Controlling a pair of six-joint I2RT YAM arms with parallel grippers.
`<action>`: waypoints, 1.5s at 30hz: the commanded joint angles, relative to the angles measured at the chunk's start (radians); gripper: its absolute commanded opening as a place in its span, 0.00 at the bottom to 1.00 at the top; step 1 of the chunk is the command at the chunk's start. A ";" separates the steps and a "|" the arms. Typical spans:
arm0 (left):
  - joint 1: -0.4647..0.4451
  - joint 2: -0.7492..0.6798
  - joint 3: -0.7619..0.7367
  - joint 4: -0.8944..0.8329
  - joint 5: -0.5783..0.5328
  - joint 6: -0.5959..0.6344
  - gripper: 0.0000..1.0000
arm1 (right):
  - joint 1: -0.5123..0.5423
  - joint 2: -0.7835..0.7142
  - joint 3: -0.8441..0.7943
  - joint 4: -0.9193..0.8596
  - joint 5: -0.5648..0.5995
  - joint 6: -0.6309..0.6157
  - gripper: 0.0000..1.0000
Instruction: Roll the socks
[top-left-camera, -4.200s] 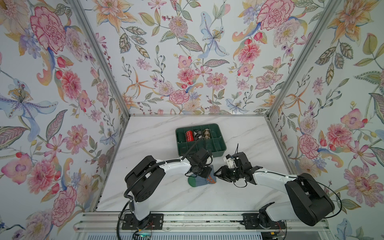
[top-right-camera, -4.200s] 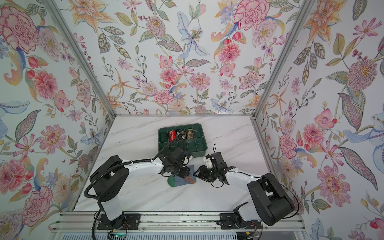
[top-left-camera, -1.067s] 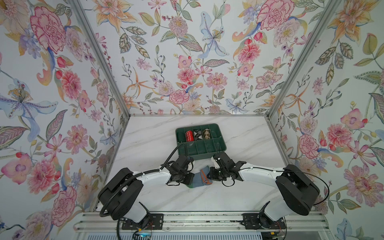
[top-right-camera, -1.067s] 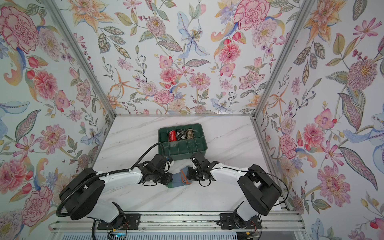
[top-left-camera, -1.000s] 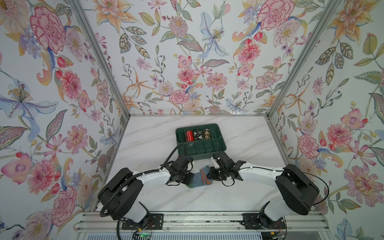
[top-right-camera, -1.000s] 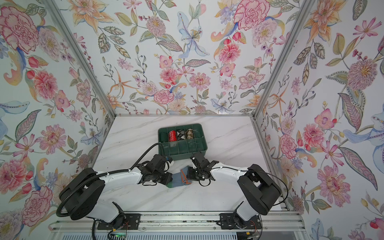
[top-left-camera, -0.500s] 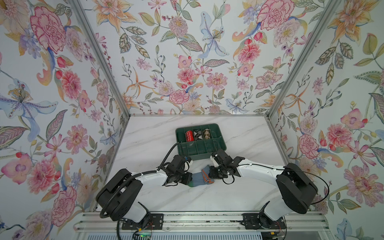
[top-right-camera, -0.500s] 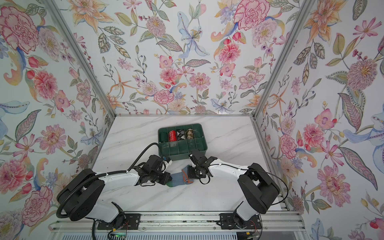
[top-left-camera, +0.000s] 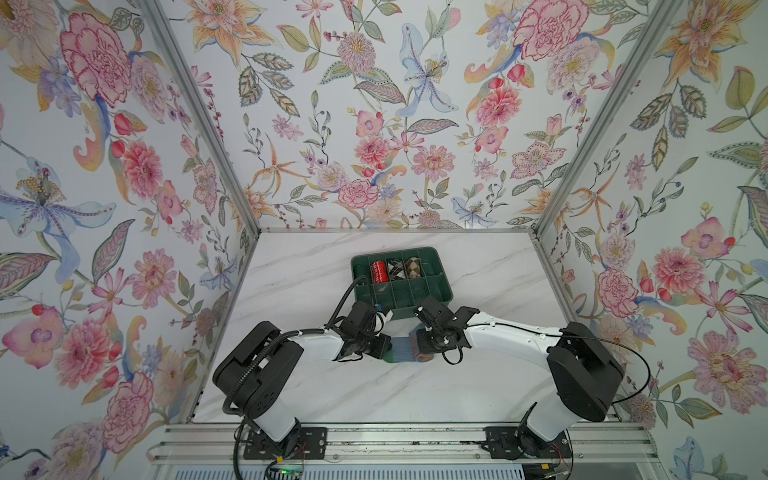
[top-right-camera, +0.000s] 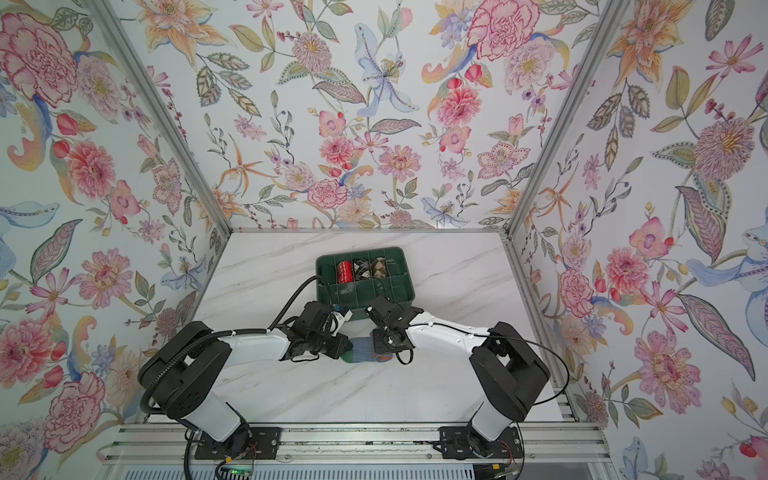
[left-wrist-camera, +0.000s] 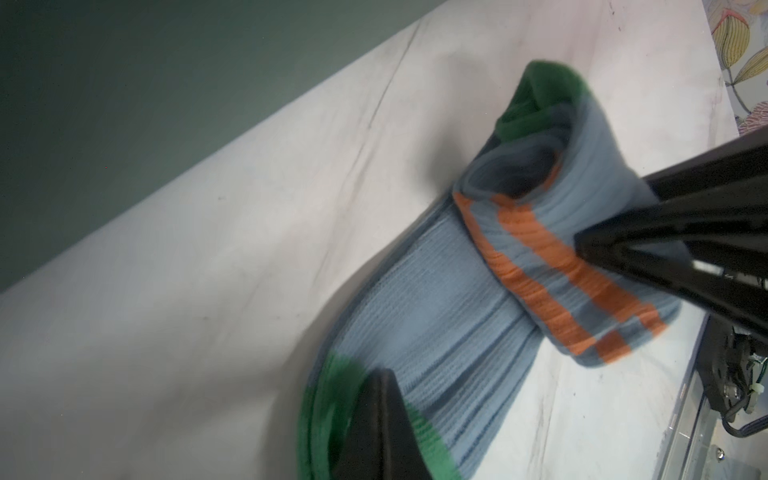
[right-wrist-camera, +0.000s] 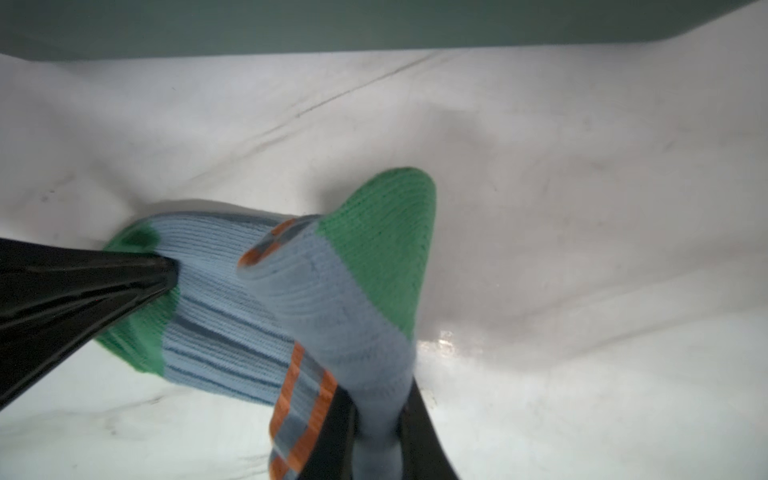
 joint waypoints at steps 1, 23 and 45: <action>0.028 0.062 -0.003 -0.218 -0.091 0.026 0.00 | 0.028 0.044 0.036 -0.114 0.108 -0.001 0.09; 0.141 -0.223 0.121 -0.412 0.094 0.020 0.10 | 0.143 0.198 0.260 -0.370 0.370 0.052 0.06; 0.210 -0.279 0.076 -0.411 0.080 0.034 0.11 | 0.309 0.342 0.430 -0.528 0.487 0.142 0.15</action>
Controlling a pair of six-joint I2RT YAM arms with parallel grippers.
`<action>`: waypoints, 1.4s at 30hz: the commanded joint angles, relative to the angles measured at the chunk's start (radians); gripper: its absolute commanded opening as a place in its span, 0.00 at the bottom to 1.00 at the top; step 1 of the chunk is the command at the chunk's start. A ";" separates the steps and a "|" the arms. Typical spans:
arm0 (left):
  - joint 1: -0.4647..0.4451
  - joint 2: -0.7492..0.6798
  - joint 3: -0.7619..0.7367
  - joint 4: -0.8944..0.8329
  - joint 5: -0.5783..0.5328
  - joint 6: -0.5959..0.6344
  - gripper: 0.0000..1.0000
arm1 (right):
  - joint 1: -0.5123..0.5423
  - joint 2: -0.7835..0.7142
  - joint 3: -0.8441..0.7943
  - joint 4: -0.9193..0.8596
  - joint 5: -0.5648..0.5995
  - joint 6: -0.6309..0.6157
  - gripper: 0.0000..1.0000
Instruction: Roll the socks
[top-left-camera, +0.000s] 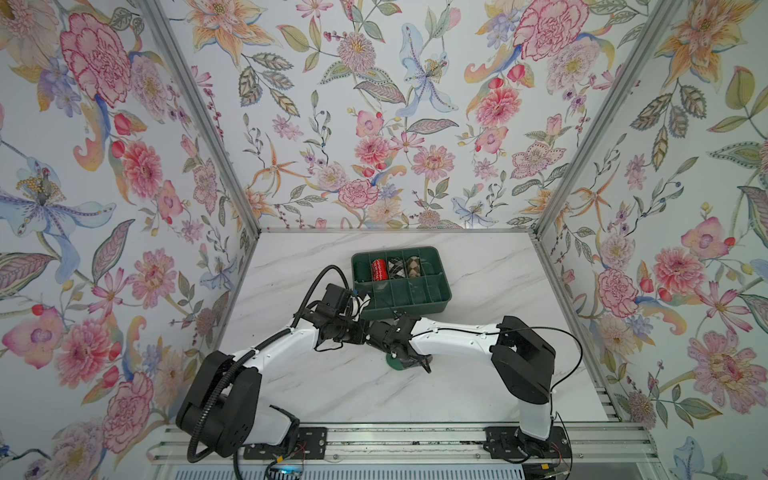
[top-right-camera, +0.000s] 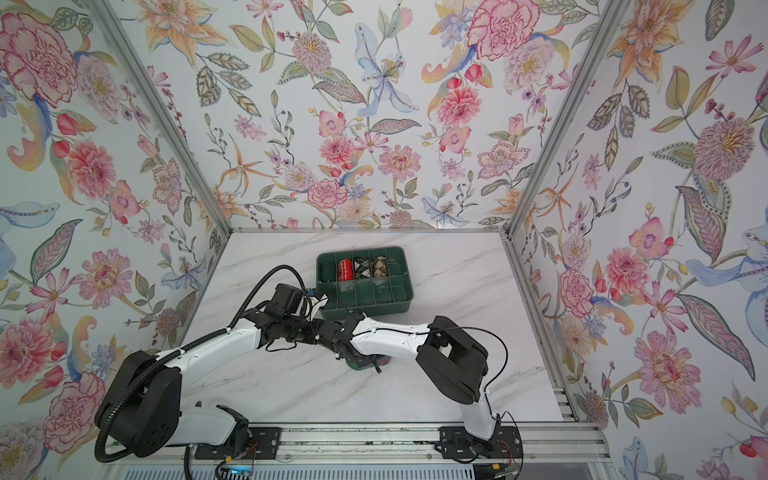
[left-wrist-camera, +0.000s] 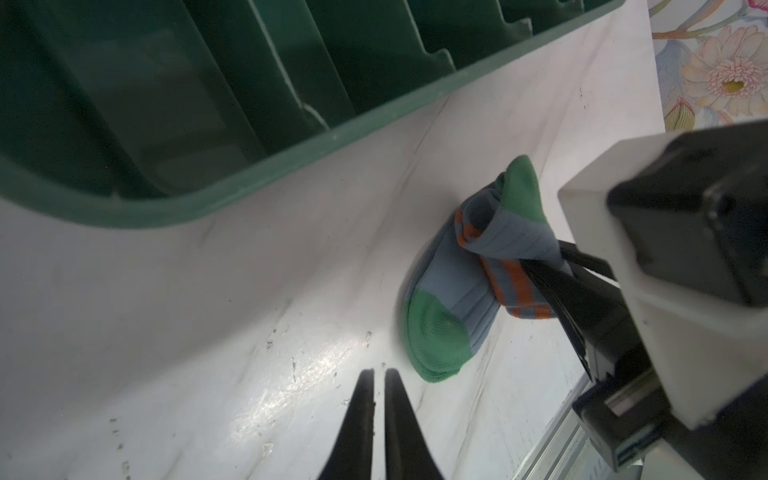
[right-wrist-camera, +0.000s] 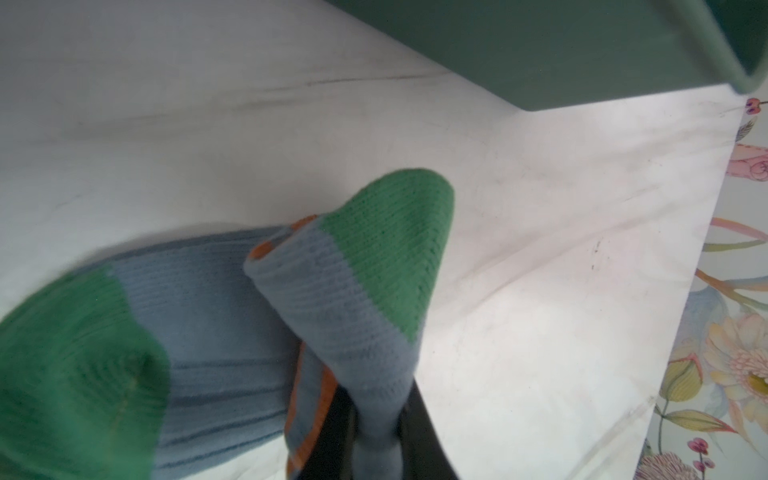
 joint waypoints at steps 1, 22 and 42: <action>0.025 -0.023 -0.012 -0.012 0.008 0.026 0.11 | 0.030 0.038 0.046 -0.060 0.035 0.036 0.16; 0.086 -0.013 -0.043 0.007 0.043 0.072 0.12 | 0.142 0.165 0.223 -0.177 0.049 0.092 0.30; 0.120 0.000 -0.055 0.000 0.066 0.119 0.13 | 0.228 0.226 0.327 -0.192 0.013 0.082 0.45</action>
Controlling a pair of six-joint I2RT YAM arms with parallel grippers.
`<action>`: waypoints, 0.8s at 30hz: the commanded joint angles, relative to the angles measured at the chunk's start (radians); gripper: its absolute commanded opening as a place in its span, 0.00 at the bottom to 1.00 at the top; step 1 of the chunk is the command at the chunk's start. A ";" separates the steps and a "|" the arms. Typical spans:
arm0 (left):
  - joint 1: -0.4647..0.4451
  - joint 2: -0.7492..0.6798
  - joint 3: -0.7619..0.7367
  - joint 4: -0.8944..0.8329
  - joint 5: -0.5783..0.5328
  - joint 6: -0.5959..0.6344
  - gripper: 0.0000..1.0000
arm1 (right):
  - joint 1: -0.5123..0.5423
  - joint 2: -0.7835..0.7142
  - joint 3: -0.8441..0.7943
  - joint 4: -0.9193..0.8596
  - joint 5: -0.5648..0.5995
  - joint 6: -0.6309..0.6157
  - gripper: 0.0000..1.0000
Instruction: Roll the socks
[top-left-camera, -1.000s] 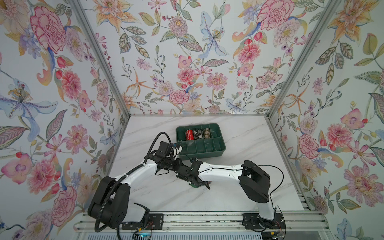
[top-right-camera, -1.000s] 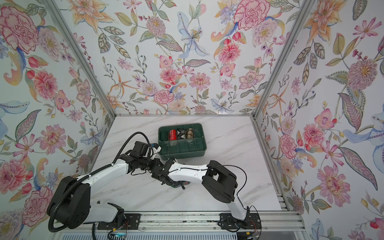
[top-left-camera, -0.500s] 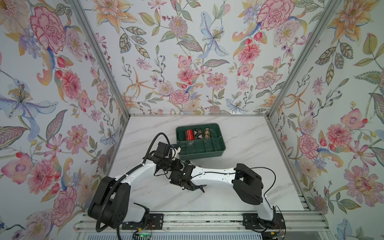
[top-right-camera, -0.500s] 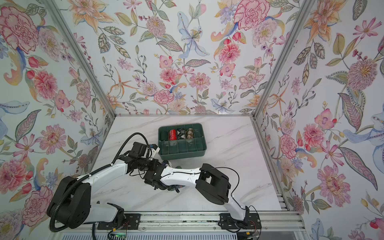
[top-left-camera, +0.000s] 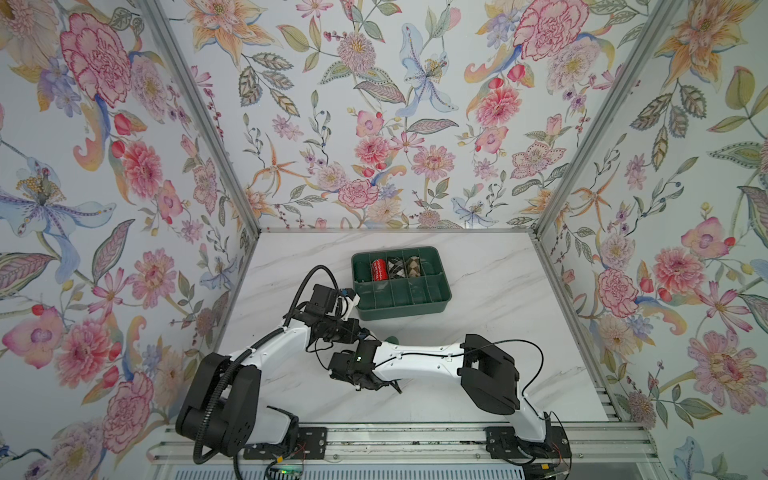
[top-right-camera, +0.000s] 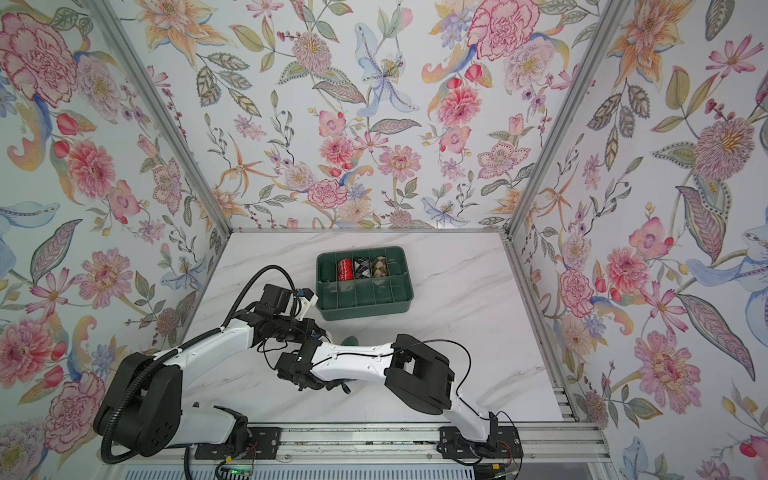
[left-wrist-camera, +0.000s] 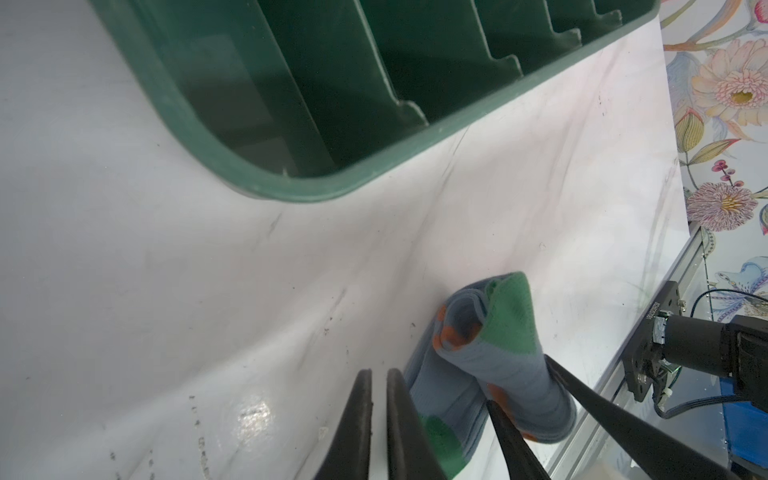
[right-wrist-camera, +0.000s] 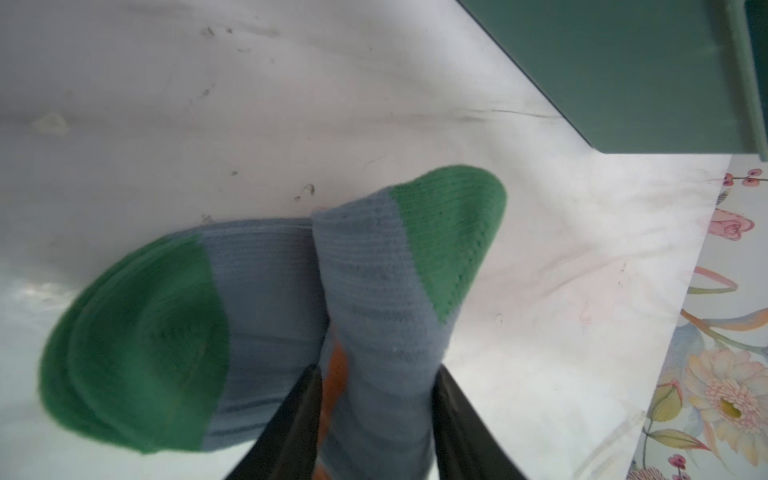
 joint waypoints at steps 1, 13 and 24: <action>0.016 0.004 -0.014 -0.002 0.016 0.027 0.13 | 0.015 0.024 0.032 -0.030 0.002 0.009 0.46; 0.018 0.004 -0.015 0.000 0.017 0.028 0.13 | 0.039 0.053 0.103 -0.035 0.018 -0.039 0.49; 0.024 0.007 -0.019 0.001 0.020 0.031 0.13 | 0.053 0.095 0.168 -0.036 -0.002 -0.104 0.47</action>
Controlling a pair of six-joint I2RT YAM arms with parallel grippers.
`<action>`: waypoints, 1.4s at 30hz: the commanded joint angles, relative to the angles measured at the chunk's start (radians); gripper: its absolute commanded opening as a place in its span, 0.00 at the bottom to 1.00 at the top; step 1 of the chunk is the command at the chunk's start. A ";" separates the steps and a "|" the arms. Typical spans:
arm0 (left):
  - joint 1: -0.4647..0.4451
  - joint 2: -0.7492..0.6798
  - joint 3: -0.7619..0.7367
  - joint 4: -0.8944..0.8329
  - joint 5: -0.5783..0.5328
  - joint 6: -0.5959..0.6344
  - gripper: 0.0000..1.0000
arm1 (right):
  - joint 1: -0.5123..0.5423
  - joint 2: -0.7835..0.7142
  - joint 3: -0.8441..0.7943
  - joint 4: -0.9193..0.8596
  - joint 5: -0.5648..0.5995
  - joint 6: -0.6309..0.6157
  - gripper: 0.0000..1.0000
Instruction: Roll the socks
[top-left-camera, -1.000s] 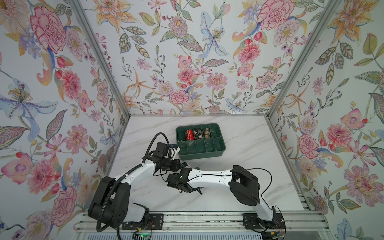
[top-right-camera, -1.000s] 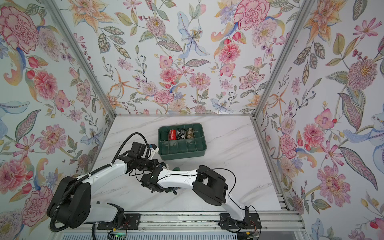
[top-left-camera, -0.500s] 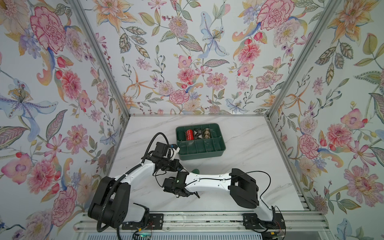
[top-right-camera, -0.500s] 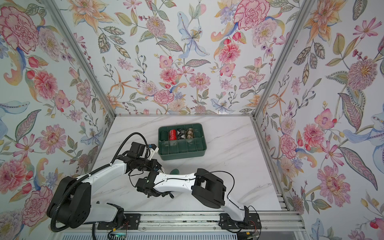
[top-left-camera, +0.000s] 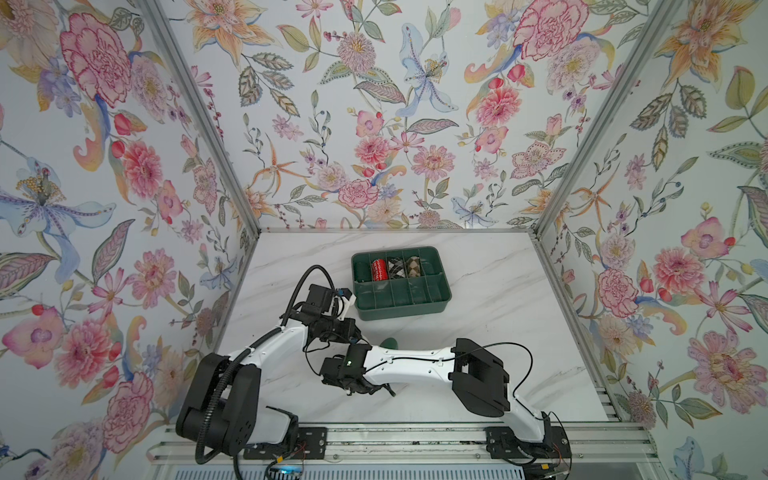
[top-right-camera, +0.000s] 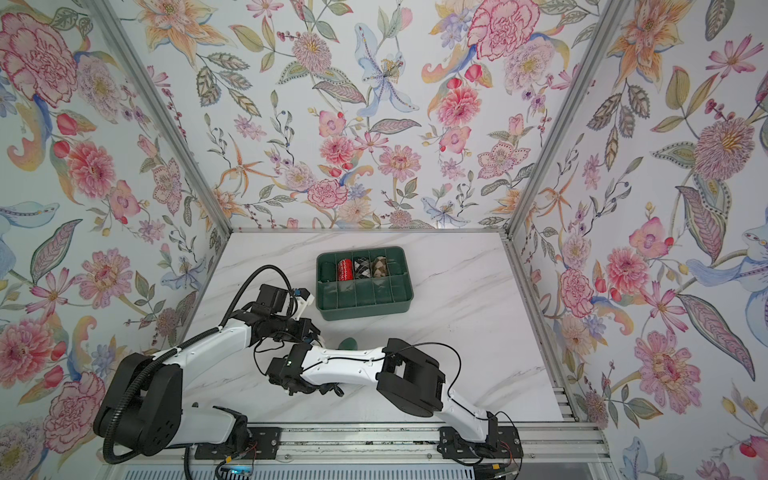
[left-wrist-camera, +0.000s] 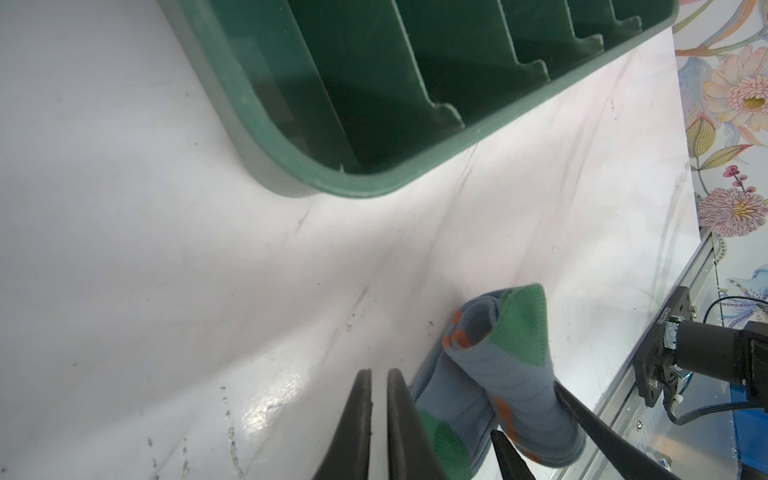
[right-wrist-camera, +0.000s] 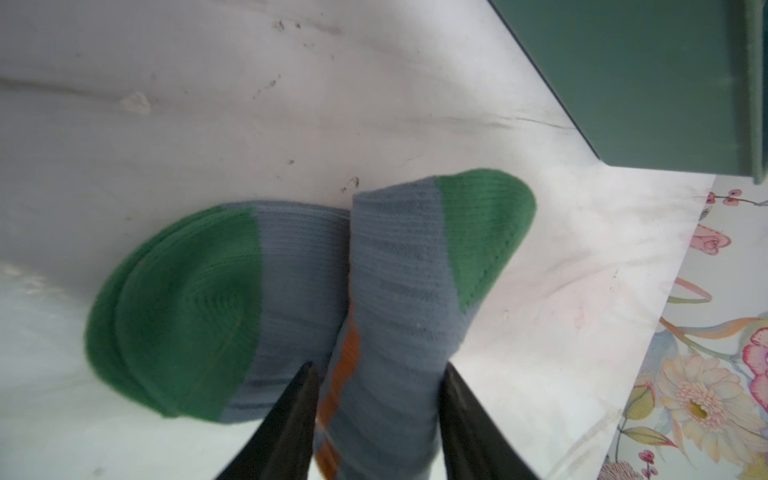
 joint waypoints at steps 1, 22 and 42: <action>-0.005 0.008 -0.009 0.003 0.019 0.012 0.13 | 0.029 0.026 0.056 0.043 0.000 -0.076 0.47; 0.009 0.018 0.009 -0.023 0.019 0.042 0.11 | 0.006 -0.029 -0.068 0.282 -0.215 -0.191 0.40; 0.010 -0.022 0.038 -0.088 -0.008 0.047 0.02 | -0.128 -0.207 -0.365 0.585 -0.546 -0.191 0.51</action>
